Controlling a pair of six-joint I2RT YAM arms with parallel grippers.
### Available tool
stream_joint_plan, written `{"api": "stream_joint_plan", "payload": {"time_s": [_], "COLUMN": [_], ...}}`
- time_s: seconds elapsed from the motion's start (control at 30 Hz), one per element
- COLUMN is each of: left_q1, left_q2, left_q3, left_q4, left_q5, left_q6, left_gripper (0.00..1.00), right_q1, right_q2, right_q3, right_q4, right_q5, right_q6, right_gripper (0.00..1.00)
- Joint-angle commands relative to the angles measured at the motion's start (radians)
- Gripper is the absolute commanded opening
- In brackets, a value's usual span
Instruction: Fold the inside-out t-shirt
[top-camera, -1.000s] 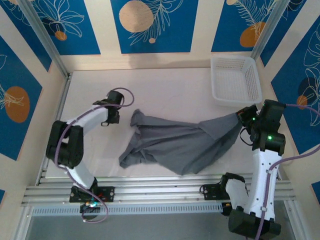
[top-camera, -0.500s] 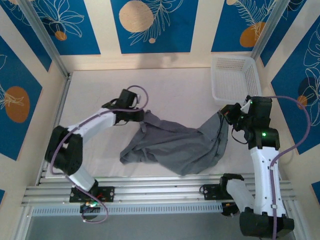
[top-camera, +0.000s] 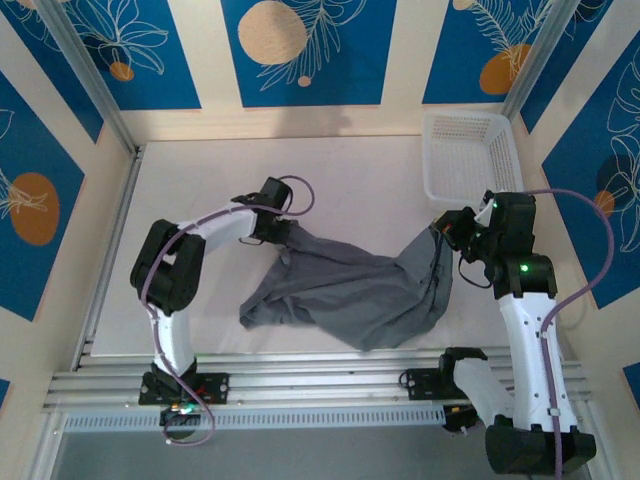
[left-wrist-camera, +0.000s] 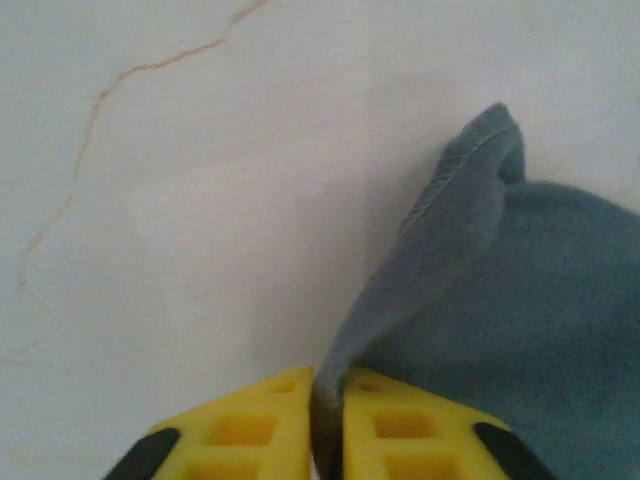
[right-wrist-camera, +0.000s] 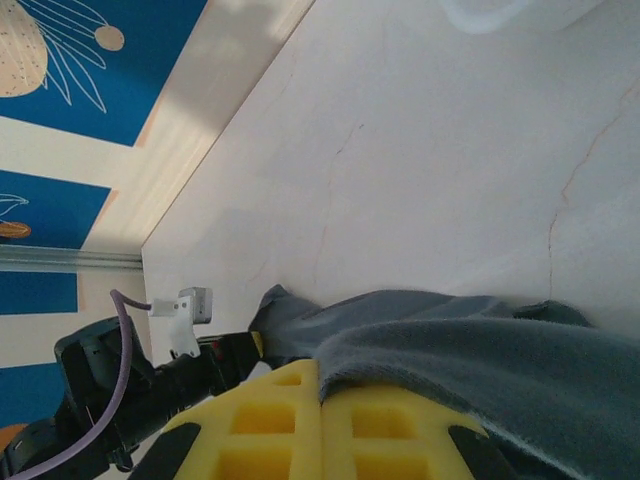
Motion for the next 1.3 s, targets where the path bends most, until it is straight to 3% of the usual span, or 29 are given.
{"api": "stream_joint_plan", "payload": {"time_s": [0.0, 0.13, 0.37, 0.53, 0.63, 0.7, 0.83, 0.93, 1.1, 1.27], "left_q1": [0.077, 0.143, 0.233, 0.328, 0.391, 0.43, 0.46, 0.459, 0.439, 0.399], "left_q2": [-0.058, -0.177, -0.493, -0.621, -0.693, -0.742, -0.834, -0.863, -0.85, -0.737], "left_q3": [-0.017, -0.072, -0.123, -0.054, -0.044, -0.032, -0.081, -0.24, -0.582, -0.681], "left_q4": [0.001, 0.06, 0.228, 0.161, 0.132, 0.075, -0.033, 0.009, 0.281, 0.336], "left_q5": [0.077, 0.309, 0.776, 0.902, 0.928, 0.89, 0.697, 0.647, 0.74, 0.695], "left_q6": [-0.004, -0.063, -0.232, -0.285, -0.284, -0.238, -0.113, -0.152, -0.318, -0.275], "left_gripper": [0.0, 0.0, 0.0, 0.0, 0.0, 0.0, 0.0, 0.0, 0.0, 0.0], "right_q1": [0.003, -0.003, -0.082, -0.204, -0.248, -0.267, -0.271, -0.268, -0.235, -0.185], "right_q2": [-0.014, -0.02, -0.003, 0.021, 0.03, 0.033, 0.031, 0.0, -0.033, 0.001], "right_q3": [0.002, 0.046, 0.249, 0.406, 0.468, 0.501, 0.495, 0.334, 0.028, -0.143], "right_q4": [-0.011, -0.017, 0.07, 0.111, 0.104, 0.1, 0.088, 0.133, 0.191, 0.186], "right_q5": [0.034, 0.058, -0.032, -0.089, -0.085, -0.082, -0.088, -0.141, -0.217, -0.199], "right_q6": [-0.004, 0.008, 0.114, 0.203, 0.208, 0.199, 0.2, 0.258, 0.265, 0.163], "right_gripper": [0.0, 0.0, 0.0, 0.0, 0.0, 0.0, 0.0, 0.0, 0.0, 0.0]}}
